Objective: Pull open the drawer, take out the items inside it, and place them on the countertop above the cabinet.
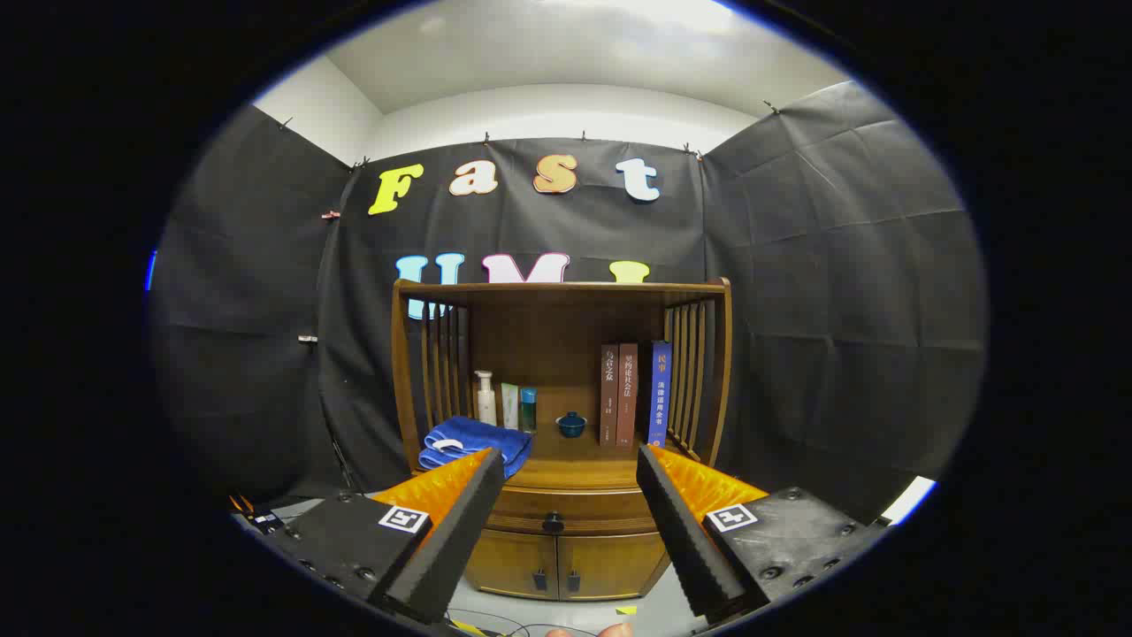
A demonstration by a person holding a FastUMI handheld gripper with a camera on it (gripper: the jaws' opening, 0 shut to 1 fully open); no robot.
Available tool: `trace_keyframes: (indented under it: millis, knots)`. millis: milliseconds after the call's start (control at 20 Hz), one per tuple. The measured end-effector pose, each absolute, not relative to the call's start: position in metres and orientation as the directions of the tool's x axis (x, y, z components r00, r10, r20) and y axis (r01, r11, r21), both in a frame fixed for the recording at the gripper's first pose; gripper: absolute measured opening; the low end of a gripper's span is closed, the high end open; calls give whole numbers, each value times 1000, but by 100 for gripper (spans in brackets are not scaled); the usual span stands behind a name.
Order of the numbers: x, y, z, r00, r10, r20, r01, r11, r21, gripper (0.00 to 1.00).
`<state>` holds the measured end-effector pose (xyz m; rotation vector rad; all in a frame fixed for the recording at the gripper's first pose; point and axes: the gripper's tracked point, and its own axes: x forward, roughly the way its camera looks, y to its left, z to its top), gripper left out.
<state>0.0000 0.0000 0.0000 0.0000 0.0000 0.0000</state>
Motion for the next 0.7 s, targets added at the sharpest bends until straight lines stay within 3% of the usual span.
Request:
trace_keyframes:
  millis: [700]
  knots:
    - [-3,-2,-1,1000,-4,-9,4,1000,4,98]
